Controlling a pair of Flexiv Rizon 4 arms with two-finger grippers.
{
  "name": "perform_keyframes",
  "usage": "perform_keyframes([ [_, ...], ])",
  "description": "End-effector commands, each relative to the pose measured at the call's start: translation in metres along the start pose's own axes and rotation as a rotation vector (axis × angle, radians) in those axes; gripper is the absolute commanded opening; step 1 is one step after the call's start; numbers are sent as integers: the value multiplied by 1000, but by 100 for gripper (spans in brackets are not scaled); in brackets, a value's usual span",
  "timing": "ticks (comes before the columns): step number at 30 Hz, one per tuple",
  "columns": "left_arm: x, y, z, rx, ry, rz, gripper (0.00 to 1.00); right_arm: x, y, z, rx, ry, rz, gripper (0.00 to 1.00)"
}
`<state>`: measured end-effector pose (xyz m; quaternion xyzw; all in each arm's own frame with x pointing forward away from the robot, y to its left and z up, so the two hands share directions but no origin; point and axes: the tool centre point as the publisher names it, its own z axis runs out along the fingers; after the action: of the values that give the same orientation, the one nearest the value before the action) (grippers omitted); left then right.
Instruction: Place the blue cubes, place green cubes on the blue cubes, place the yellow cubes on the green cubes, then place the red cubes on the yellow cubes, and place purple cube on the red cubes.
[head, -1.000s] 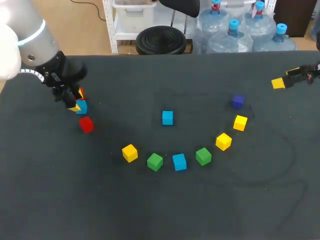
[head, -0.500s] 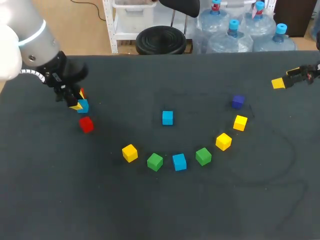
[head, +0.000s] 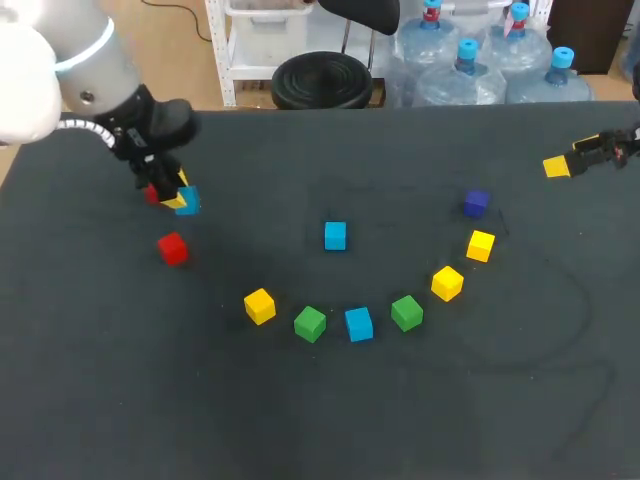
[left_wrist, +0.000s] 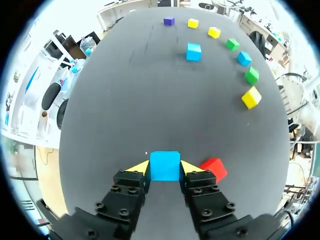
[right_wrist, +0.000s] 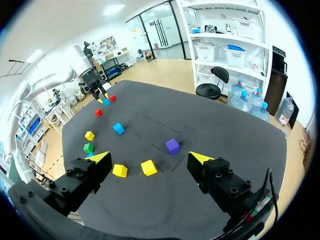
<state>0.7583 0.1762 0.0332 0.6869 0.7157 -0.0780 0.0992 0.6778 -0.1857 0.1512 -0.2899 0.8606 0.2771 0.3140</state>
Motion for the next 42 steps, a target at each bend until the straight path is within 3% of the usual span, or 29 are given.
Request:
perform_keyframes([
  [1, -18, -3, -5, 1, 15, -4, 0, 0, -1, 1, -3, -2, -1, 100],
  [17, -83, -17, 4, -1, -23, 19, 0, 0, -1, 1, -3, -2, -1, 100],
  [24, -96, -23, 14, 10, -55, 31, 0, 0, -1, 1, -3, -2, -1, 100],
  [42, -126, -31, 35, 40, -39, 50, 0, 0, -1, 1, -3, -2, -1, 100],
])
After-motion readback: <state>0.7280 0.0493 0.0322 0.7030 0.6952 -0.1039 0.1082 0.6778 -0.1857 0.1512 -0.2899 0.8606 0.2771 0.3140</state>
